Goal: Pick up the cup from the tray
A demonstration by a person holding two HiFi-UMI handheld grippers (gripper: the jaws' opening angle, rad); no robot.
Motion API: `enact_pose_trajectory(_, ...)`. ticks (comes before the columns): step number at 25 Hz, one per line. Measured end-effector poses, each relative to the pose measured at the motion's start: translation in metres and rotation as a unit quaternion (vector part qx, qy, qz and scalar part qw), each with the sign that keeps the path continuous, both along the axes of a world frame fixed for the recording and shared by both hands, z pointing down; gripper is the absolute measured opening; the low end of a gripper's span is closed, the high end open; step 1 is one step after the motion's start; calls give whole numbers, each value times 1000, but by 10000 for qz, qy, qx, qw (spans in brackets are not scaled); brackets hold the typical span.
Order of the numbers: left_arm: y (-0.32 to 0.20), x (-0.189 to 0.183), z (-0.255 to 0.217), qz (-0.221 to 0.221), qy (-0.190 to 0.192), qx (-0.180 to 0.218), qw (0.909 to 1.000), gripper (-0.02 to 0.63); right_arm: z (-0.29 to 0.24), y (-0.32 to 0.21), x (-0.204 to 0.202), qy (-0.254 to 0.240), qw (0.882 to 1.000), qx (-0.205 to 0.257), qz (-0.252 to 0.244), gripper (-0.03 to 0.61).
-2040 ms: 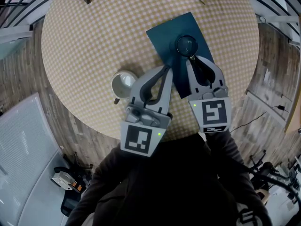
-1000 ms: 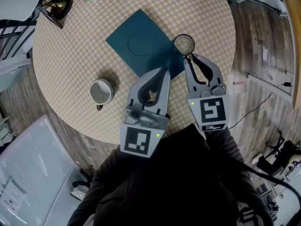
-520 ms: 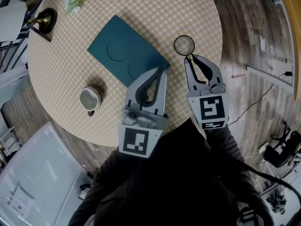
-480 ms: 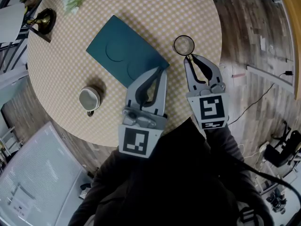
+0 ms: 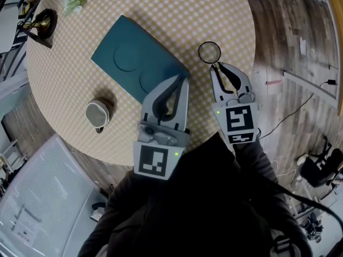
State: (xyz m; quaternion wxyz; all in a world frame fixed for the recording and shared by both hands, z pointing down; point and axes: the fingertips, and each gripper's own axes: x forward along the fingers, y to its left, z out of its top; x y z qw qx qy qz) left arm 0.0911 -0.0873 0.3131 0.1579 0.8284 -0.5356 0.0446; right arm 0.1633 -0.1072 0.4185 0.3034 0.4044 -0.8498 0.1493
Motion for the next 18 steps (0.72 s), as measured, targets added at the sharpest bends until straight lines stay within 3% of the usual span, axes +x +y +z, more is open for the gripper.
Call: enact_pose_trajectory(18, -8, 0, 14, 51, -17, -169, 9998, 6, 28, 0, 1, 241, 9992, -314, -86, 38)
